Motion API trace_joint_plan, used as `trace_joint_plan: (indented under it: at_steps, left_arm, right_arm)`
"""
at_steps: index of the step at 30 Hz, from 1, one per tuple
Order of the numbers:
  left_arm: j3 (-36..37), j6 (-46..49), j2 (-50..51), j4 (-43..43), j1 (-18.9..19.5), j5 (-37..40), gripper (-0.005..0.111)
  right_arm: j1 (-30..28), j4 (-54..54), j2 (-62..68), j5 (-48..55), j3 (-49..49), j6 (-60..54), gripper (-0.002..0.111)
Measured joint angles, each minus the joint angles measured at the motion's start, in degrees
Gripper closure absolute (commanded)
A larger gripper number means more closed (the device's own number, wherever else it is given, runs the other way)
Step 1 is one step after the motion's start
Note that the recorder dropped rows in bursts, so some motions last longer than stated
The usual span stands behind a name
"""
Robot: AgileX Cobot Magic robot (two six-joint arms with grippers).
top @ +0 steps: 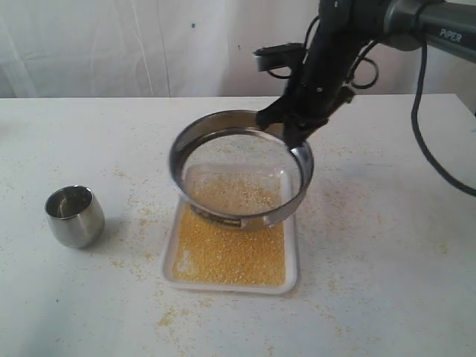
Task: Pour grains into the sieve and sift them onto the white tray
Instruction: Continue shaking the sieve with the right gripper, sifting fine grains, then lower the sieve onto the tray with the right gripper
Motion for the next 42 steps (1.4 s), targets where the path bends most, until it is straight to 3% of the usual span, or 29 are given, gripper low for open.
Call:
trace_joint_plan:
  at_steps: [2, 8, 14, 17, 20, 22, 25, 29, 42]
  left_arm:
    - [0.00, 0.00, 0.00, 0.00, 0.00, 0.00, 0.107]
    - [0.00, 0.00, 0.00, 0.00, 0.00, 0.00, 0.107]
    - [0.00, 0.00, 0.00, 0.00, 0.00, 0.00, 0.107]
    - [0.00, 0.00, 0.00, 0.00, 0.00, 0.00, 0.107]
    - [0.00, 0.00, 0.00, 0.00, 0.00, 0.00, 0.107]
    - [0.00, 0.00, 0.00, 0.00, 0.00, 0.00, 0.107]
    - [0.00, 0.00, 0.00, 0.00, 0.00, 0.00, 0.107]
    - [0.00, 0.00, 0.00, 0.00, 0.00, 0.00, 0.107]
    - [0.00, 0.00, 0.00, 0.00, 0.00, 0.00, 0.107]
  right_arm:
    - [-1.78, -2.97, 0.33, -0.36, 0.00, 3.46, 0.108]
    - [-0.81, 15.07, -0.02, 3.90, 0.57, -17.61, 0.108]
    - [-1.78, -1.30, -0.46, -2.15, 0.57, 5.39, 0.108]
    - [-3.52, 6.19, -0.34, -0.03, 0.67, -5.99, 0.108]
    - [-1.54, 14.76, -0.58, 3.50, 1.07, -18.38, 0.108]
    - [0.22, 11.24, -1.00, 2.99, 1.19, -14.58, 0.108]
    - [-0.41, -0.86, -1.24, -0.81, 1.19, 1.34, 0.108]
    - [-2.48, -3.05, -0.44, 0.63, 1.33, -1.09, 0.108]
    - [-1.76, 5.50, 3.01, 2.40, 2.24, -4.84, 0.108]
